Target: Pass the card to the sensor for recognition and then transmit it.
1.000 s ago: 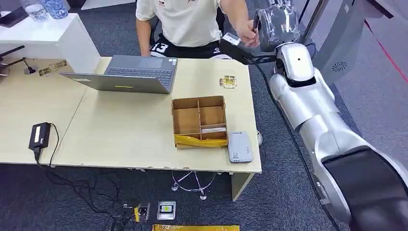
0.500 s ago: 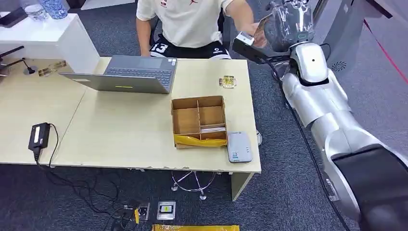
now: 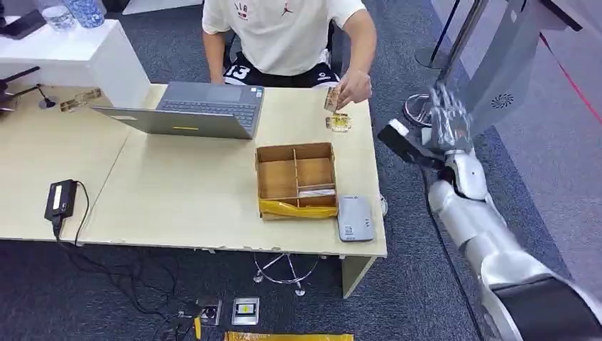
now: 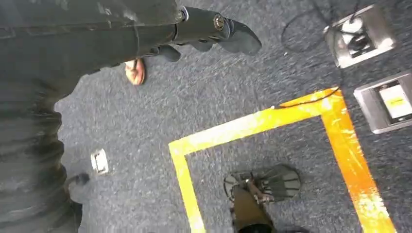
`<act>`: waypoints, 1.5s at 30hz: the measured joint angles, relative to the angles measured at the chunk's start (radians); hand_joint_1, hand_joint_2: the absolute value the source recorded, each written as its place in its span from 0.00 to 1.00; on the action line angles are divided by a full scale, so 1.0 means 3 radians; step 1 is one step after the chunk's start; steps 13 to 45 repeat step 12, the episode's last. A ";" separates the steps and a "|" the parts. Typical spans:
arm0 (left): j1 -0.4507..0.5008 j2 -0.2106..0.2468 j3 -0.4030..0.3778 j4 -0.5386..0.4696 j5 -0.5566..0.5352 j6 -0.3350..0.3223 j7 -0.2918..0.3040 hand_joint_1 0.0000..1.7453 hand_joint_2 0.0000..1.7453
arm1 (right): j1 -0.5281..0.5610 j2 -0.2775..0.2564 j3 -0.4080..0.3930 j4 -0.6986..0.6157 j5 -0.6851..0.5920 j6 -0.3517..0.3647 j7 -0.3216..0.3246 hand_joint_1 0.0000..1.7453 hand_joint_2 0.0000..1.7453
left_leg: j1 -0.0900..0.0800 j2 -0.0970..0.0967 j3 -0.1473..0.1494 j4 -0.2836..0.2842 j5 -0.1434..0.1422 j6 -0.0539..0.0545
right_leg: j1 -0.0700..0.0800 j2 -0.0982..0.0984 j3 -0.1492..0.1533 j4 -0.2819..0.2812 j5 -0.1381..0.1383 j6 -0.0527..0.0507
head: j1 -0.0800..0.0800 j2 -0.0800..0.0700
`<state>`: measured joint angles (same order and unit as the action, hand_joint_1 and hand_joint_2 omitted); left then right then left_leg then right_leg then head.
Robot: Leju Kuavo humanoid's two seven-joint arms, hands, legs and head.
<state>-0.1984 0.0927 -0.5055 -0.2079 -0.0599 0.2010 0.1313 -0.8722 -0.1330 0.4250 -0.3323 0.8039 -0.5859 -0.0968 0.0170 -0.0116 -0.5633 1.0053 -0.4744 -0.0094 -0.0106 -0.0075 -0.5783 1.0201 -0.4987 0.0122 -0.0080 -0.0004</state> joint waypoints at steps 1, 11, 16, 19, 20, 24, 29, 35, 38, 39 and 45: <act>0.0036 0.0004 0.0000 0.0001 0.0013 0.0010 -0.0008 0.00 1.00 | 0.0227 -0.0074 -0.0052 0.0000 -0.0099 -0.0017 -0.0046 0.00 1.00 | 0.0000 -0.0004 -0.0002 0.0000 -0.0002 0.0003 | -0.0001 -0.0006 0.0001 -0.0001 -0.0002 -0.0002 | -0.0002 0.0000; 0.0087 0.0017 0.0001 0.0013 -0.0011 0.0027 0.0093 0.00 1.00 | 0.1747 -0.0608 -0.0886 0.0081 -0.1316 0.0205 0.0290 0.00 1.00 | -0.0004 0.0000 -0.0010 -0.0001 -0.0022 0.0004 | -0.0006 -0.0003 -0.0005 -0.0004 -0.0014 0.0002 | -0.0004 0.0000; 0.0082 0.0015 0.0001 0.0013 -0.0010 0.0026 0.0094 0.00 1.00 | 0.1850 -0.0621 -0.0976 0.0098 -0.1387 0.0247 0.0324 0.00 1.00 | -0.0004 0.0009 -0.0008 -0.0002 -0.0023 0.0005 | -0.0005 0.0005 -0.0005 -0.0004 -0.0014 0.0002 | -0.0004 0.0000; 0.0082 0.0015 0.0001 0.0013 -0.0010 0.0026 0.0094 0.00 1.00 | 0.1850 -0.0621 -0.0976 0.0098 -0.1387 0.0247 0.0324 0.00 1.00 | -0.0004 0.0009 -0.0008 -0.0002 -0.0023 0.0005 | -0.0005 0.0005 -0.0005 -0.0004 -0.0014 0.0002 | -0.0004 0.0000; 0.0082 0.0015 0.0001 0.0013 -0.0010 0.0026 0.0094 0.00 1.00 | 0.1850 -0.0621 -0.0976 0.0098 -0.1387 0.0247 0.0324 0.00 1.00 | -0.0004 0.0009 -0.0008 -0.0002 -0.0023 0.0005 | -0.0005 0.0005 -0.0005 -0.0004 -0.0014 0.0002 | -0.0004 0.0000; 0.0082 0.0015 0.0001 0.0013 -0.0010 0.0026 0.0094 0.00 1.00 | 0.1850 -0.0621 -0.0976 0.0098 -0.1387 0.0247 0.0324 0.00 1.00 | -0.0004 0.0009 -0.0008 -0.0002 -0.0023 0.0005 | -0.0005 0.0005 -0.0005 -0.0004 -0.0014 0.0002 | -0.0004 0.0000; 0.0082 0.0015 0.0001 0.0013 -0.0010 0.0026 0.0094 0.00 1.00 | 0.1850 -0.0621 -0.0976 0.0098 -0.1387 0.0247 0.0324 0.00 1.00 | -0.0004 0.0009 -0.0008 -0.0002 -0.0023 0.0005 | -0.0005 0.0005 -0.0005 -0.0004 -0.0014 0.0002 | -0.0004 0.0000; 0.0082 0.0015 0.0001 0.0013 -0.0010 0.0026 0.0094 0.00 1.00 | 0.1850 -0.0621 -0.0976 0.0098 -0.1387 0.0247 0.0324 0.00 1.00 | -0.0004 0.0009 -0.0008 -0.0002 -0.0023 0.0005 | -0.0005 0.0005 -0.0005 -0.0004 -0.0014 0.0002 | -0.0004 0.0000; 0.0082 0.0015 0.0001 0.0013 -0.0010 0.0026 0.0094 0.00 1.00 | 0.1850 -0.0621 -0.0976 0.0098 -0.1387 0.0247 0.0324 0.00 1.00 | -0.0004 0.0009 -0.0008 -0.0002 -0.0023 0.0005 | -0.0005 0.0005 -0.0005 -0.0004 -0.0014 0.0002 | -0.0004 0.0000; 0.0082 0.0015 0.0001 0.0013 -0.0010 0.0026 0.0094 0.00 1.00 | 0.1850 -0.0621 -0.0976 0.0098 -0.1387 0.0247 0.0324 0.00 1.00 | -0.0004 0.0009 -0.0008 -0.0002 -0.0023 0.0005 | -0.0005 0.0005 -0.0005 -0.0004 -0.0014 0.0002 | -0.0004 0.0000; 0.0082 0.0015 0.0001 0.0013 -0.0010 0.0026 0.0094 0.00 1.00 | 0.1850 -0.0621 -0.0976 0.0098 -0.1387 0.0247 0.0324 0.00 1.00 | -0.0004 0.0009 -0.0008 -0.0002 -0.0023 0.0005 | -0.0005 0.0005 -0.0005 -0.0004 -0.0014 0.0002 | -0.0004 0.0000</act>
